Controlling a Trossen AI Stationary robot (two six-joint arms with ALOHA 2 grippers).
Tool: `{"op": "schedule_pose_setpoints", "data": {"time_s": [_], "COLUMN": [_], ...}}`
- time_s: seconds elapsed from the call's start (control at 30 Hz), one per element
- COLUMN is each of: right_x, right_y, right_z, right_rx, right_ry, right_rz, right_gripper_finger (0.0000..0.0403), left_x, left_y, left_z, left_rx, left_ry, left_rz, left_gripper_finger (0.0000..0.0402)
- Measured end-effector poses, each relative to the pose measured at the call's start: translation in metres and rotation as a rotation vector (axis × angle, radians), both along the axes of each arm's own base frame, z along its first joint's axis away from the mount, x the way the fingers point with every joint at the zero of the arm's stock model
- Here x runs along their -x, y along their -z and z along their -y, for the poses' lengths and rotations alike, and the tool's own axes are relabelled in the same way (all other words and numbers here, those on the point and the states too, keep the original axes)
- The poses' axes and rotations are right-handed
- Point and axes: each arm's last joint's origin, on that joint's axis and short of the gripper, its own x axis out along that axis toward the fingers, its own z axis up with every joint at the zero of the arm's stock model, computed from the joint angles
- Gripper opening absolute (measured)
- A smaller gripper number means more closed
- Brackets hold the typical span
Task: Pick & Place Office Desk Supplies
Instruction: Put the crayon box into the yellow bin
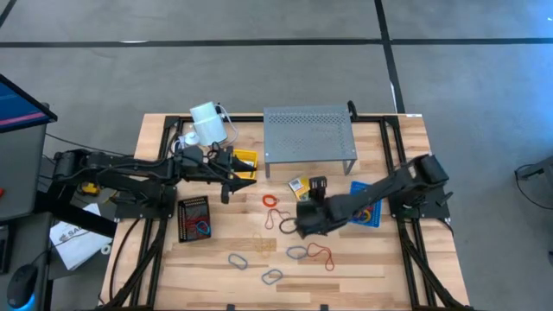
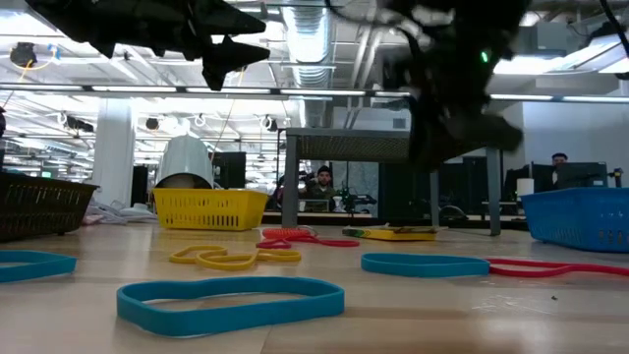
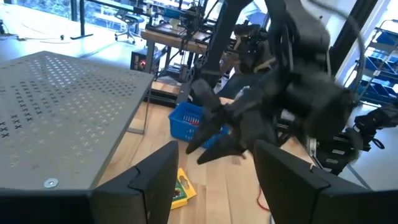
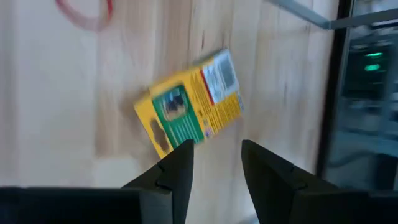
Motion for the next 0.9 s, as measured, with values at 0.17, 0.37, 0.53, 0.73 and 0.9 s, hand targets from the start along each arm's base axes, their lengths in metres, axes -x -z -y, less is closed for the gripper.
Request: {"op": "schedule_pose_setpoints", "data": {"time_s": [0.17,0.37,0.53,0.73,0.9], "right_x": [-0.001,0.002,0.008,0.012,0.012], "right_y": [0.026,0.034,0.029,0.029,0.029], "right_z": [-0.005,-0.017,-0.030,-0.042,-0.042], "right_rx": [0.089,0.068,0.033,-0.012,-0.028], "right_ry": [-0.034,-0.028,0.005,0.057,0.091], "right_rz": [-0.121,-0.120,-0.046,0.022,0.056], "right_gripper_finger": [0.0131,0.0131,0.0131,0.0131,0.0131], "left_x": [0.000,0.000,0.000,0.000,0.000], "left_y": [0.000,0.000,0.000,0.001,0.001], "left_z": [0.000,0.000,-0.001,-0.001,-0.001], "left_rx": [-0.005,-0.007,-0.008,-0.024,-0.024], "left_ry": [0.000,0.000,-0.006,-0.004,-0.004], "left_rz": [0.001,-0.004,-0.007,-0.009,-0.009], "left_gripper_finger": [0.0205,0.0205,0.0205,0.0205,0.0205]}}
